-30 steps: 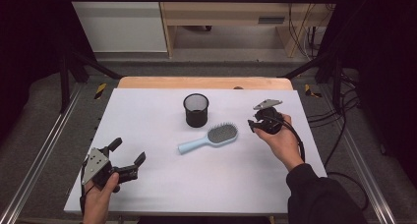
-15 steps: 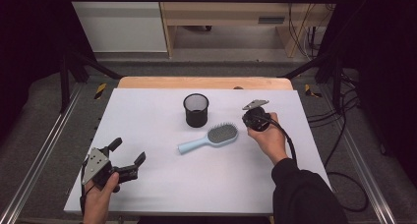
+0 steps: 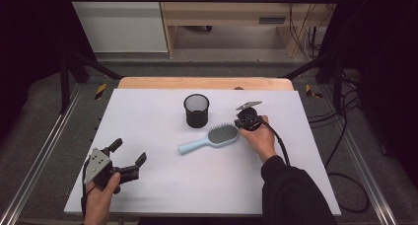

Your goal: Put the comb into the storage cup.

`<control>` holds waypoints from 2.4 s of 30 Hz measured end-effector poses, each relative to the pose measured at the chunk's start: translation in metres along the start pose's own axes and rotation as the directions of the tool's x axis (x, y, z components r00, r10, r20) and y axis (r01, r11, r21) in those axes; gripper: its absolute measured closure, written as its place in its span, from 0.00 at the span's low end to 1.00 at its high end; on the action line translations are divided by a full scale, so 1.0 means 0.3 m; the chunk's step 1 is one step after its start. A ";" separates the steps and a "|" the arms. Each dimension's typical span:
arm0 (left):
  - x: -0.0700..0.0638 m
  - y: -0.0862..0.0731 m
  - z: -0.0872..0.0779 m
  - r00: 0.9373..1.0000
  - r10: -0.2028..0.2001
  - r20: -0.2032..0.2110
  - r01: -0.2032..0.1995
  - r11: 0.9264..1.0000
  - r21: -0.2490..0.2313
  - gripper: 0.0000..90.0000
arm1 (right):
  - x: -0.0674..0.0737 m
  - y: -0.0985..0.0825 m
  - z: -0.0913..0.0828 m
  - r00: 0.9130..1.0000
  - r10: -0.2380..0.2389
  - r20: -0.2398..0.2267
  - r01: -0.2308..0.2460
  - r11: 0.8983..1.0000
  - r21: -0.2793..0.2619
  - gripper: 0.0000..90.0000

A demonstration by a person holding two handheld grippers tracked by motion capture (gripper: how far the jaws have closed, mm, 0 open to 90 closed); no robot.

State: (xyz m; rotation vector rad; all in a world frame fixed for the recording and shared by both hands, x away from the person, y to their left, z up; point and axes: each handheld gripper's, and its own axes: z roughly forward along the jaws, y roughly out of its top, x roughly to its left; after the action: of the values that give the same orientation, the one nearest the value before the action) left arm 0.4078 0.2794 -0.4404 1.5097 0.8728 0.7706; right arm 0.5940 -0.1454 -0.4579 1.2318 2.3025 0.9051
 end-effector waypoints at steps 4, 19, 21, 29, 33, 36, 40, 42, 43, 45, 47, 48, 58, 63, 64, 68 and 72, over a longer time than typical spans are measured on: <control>-0.004 0.003 0.001 1.000 0.006 0.008 -0.006 1.000 0.003 0.03 | 0.031 0.007 0.009 1.000 -0.001 -0.018 0.001 1.000 -0.004 1.00; -0.038 0.017 -0.002 0.999 0.052 0.015 -0.052 0.999 0.010 0.03 | 0.319 0.046 0.049 0.978 -0.142 -0.155 0.136 0.990 -0.048 1.00; -0.037 0.018 -0.004 0.999 0.053 0.011 -0.053 0.999 0.008 0.03 | 0.360 0.050 0.054 0.973 -0.156 -0.172 0.148 0.987 -0.055 1.00; -0.031 0.020 -0.006 0.999 0.048 0.004 -0.048 0.999 0.005 0.03 | 0.493 0.053 0.061 0.952 -0.208 -0.226 0.194 0.977 -0.085 1.00; -0.029 0.020 -0.004 0.999 0.047 -0.001 -0.047 0.999 0.006 0.03 | 0.534 0.052 0.063 0.944 -0.230 -0.235 0.212 0.972 -0.097 1.00; -0.028 0.020 -0.004 0.999 0.045 -0.001 -0.045 0.999 0.004 0.03 | 0.525 0.051 0.064 0.948 -0.225 -0.226 0.206 0.973 -0.106 1.00; -0.024 0.018 -0.002 0.999 0.042 -0.001 -0.042 0.999 0.013 0.03 | 0.496 0.053 0.039 0.957 -0.209 -0.203 0.182 0.973 -0.144 1.00; -0.024 0.018 0.000 0.999 0.042 0.002 -0.042 0.999 0.015 0.03 | 0.477 0.054 0.014 0.962 -0.194 -0.195 0.162 0.972 -0.169 1.00; -0.024 0.018 0.001 0.999 0.041 0.003 -0.041 0.999 0.017 0.03 | 0.469 0.053 0.005 0.962 -0.191 -0.193 0.157 0.972 -0.176 1.00; -0.024 0.016 0.001 0.999 0.043 0.006 -0.043 0.999 0.021 0.03 | 0.449 0.048 -0.022 0.966 -0.178 -0.187 0.140 0.970 -0.197 1.00; -0.023 0.015 -0.001 0.999 0.043 0.006 -0.043 0.999 0.022 0.03 | 0.426 0.039 -0.053 0.970 -0.169 -0.177 0.128 0.967 -0.218 1.00; -0.022 0.015 -0.002 0.999 0.042 0.005 -0.042 0.999 0.021 0.03 | 0.413 0.033 -0.070 0.971 -0.165 -0.170 0.124 0.965 -0.231 1.00; -0.009 0.012 0.006 0.999 0.034 -0.005 -0.034 0.998 0.044 0.03 | 0.266 -0.087 -0.242 0.991 -0.091 -0.100 0.057 0.952 -0.301 0.92; -0.010 0.005 0.010 0.999 0.052 -0.008 -0.052 0.996 0.066 0.03 | 0.211 -0.148 -0.315 0.996 -0.054 -0.076 0.025 0.941 -0.336 0.83; -0.007 0.001 0.011 0.999 0.049 -0.012 -0.048 0.996 0.076 0.03 | 0.202 -0.159 -0.327 0.996 -0.050 -0.071 0.022 0.939 -0.344 0.81; 0.005 -0.009 0.005 1.000 0.023 -0.015 -0.022 0.996 0.085 0.03 | 0.165 -0.198 -0.368 0.999 -0.013 -0.048 -0.005 0.931 -0.365 0.71; 0.014 -0.009 0.000 1.000 0.008 -0.004 -0.008 0.996 0.085 0.03 | 0.123 -0.227 -0.408 0.997 0.061 -0.054 -0.078 0.914 -0.398 0.62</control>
State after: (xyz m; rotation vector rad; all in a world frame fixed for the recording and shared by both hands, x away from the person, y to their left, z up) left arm 0.4095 0.2832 -0.4431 1.5880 0.9127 0.7508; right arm 0.4613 -0.1866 -0.4175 1.1259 1.9733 1.3568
